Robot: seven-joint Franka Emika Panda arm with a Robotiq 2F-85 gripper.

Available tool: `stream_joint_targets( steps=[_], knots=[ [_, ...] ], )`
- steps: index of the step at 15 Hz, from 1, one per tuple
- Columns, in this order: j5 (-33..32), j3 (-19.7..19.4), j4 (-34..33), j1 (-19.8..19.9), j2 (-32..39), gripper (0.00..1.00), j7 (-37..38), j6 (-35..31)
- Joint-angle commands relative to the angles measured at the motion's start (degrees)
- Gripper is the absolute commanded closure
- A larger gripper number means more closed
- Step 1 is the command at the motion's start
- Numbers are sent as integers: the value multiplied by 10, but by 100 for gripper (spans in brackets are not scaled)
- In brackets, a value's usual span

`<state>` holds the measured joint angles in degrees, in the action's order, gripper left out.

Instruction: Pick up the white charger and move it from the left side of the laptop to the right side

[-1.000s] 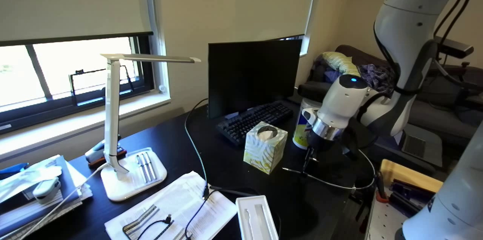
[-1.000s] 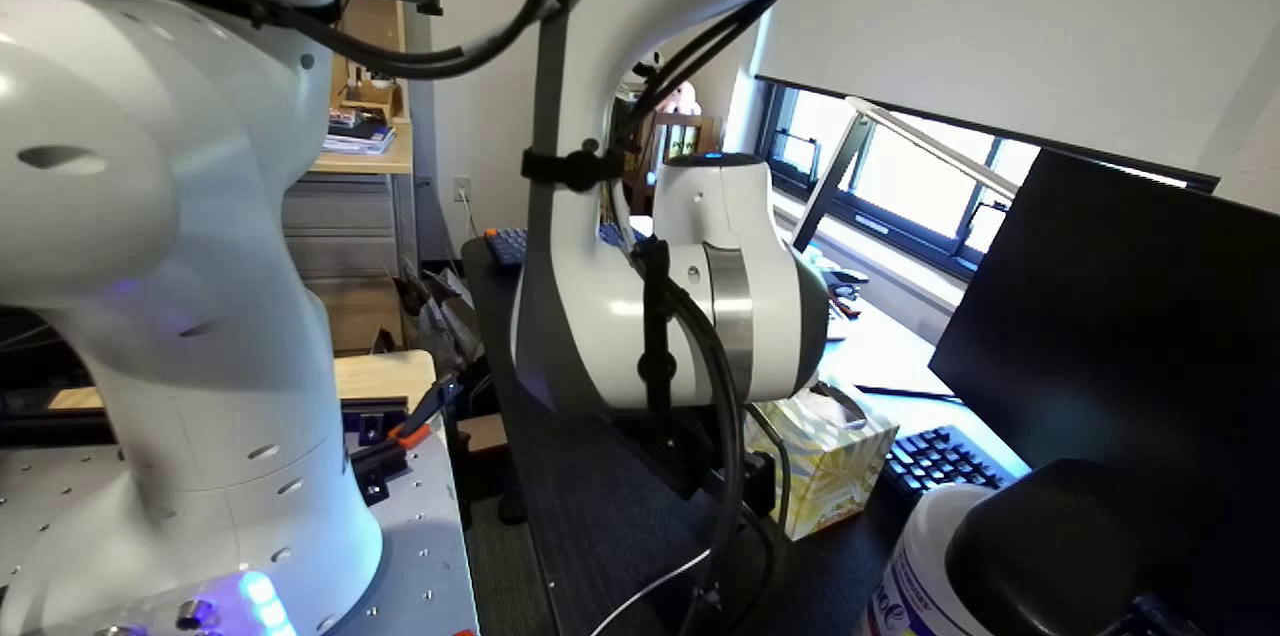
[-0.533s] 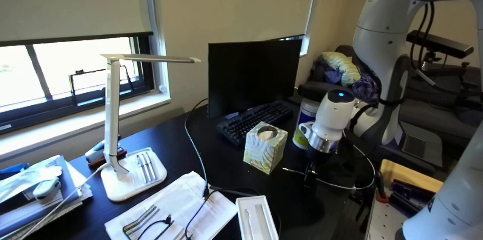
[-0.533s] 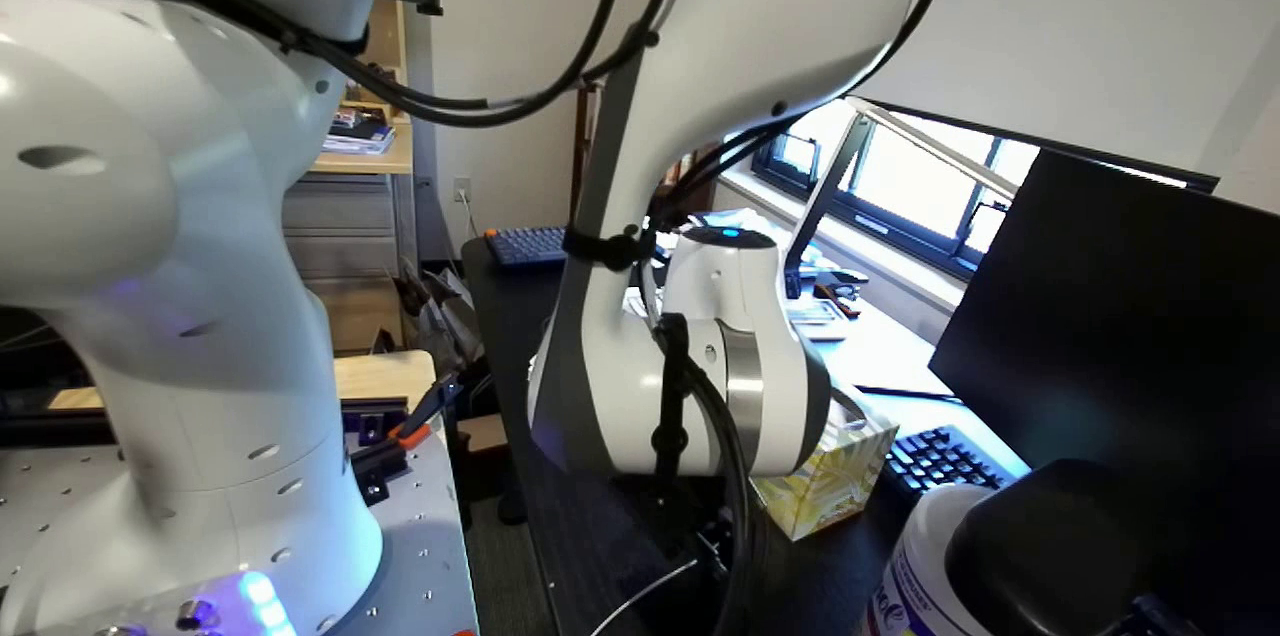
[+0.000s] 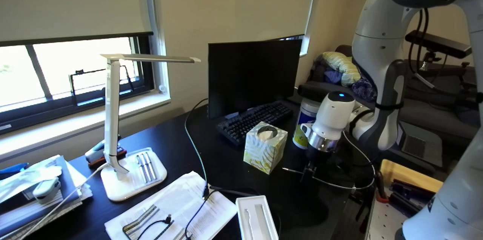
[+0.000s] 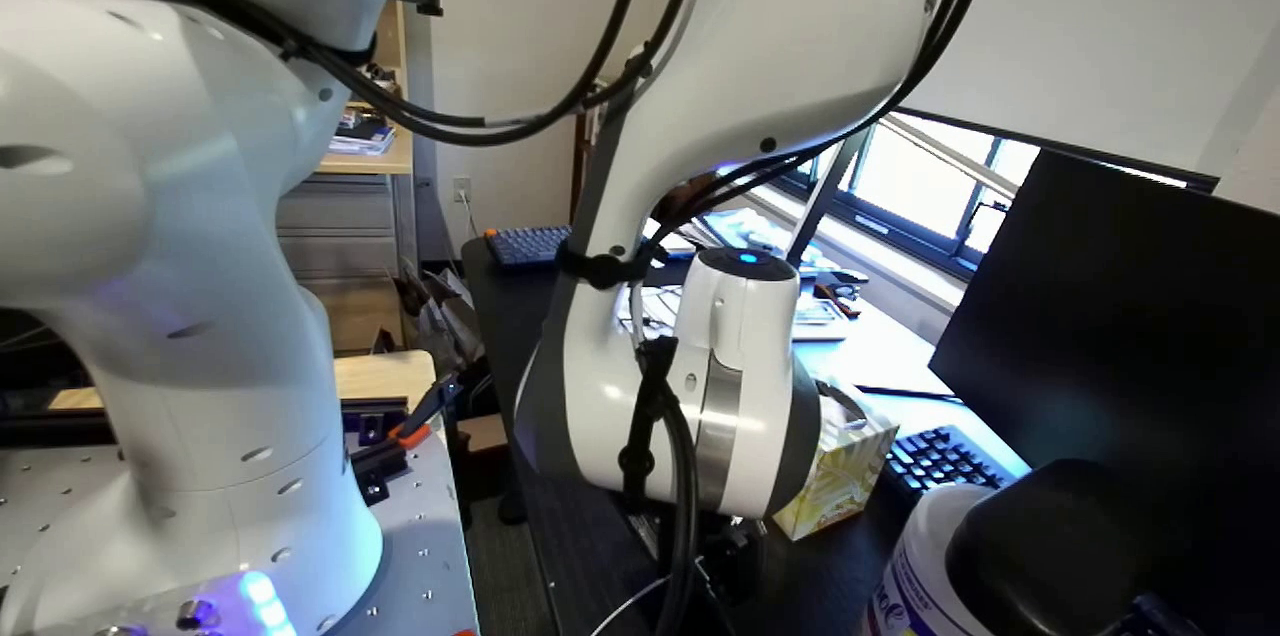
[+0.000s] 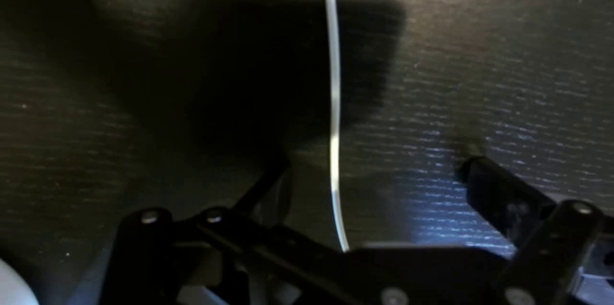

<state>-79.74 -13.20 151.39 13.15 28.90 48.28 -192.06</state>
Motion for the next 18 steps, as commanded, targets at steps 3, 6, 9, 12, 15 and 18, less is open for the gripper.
stream_joint_targets(
  steps=[3, 6, 9, 12, 15, 18],
  knots=[
    [44, -33, 16, -37, -28, 0, -34, 7],
    [41, -39, 14, -62, -18, 32, -33, 13],
    [41, -49, 18, -84, -22, 52, -32, 9],
    [41, -59, 18, -99, -19, 71, -33, 5],
    [39, -69, 21, -108, -19, 90, -34, -2],
    [35, -80, 27, -115, -25, 99, -37, -10]
  ],
)
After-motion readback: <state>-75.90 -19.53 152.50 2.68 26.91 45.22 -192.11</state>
